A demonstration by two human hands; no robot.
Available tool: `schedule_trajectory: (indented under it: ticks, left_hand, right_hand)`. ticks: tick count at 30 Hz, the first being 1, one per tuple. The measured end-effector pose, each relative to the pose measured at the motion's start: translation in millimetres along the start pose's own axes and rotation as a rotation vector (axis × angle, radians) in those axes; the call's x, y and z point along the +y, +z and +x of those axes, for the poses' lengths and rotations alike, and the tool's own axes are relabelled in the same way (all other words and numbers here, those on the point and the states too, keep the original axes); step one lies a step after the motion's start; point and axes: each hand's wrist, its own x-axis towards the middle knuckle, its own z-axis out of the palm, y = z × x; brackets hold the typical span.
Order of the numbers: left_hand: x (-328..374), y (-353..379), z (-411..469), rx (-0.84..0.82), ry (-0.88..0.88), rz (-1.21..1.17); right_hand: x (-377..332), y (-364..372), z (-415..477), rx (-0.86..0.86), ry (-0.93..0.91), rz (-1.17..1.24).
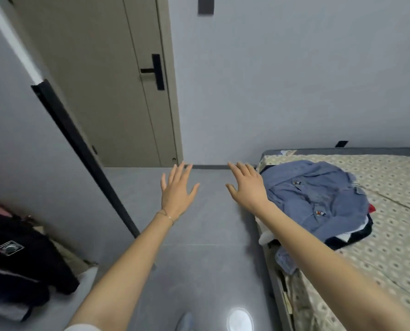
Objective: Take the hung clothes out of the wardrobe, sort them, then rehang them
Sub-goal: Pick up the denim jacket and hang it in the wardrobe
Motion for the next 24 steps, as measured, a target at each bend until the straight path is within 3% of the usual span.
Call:
schedule_trajectory:
  ticks: [15,24]
  left_hand:
    - [180,152,178,-0.272,0.359,-0.062]
    - [262,222,289,-0.371,0.551,-0.096]
  right_hand:
    - [237,-28,26,0.033,0.521,-0.044]
    - [338,-45,62,0.058,0.769,-0.041]
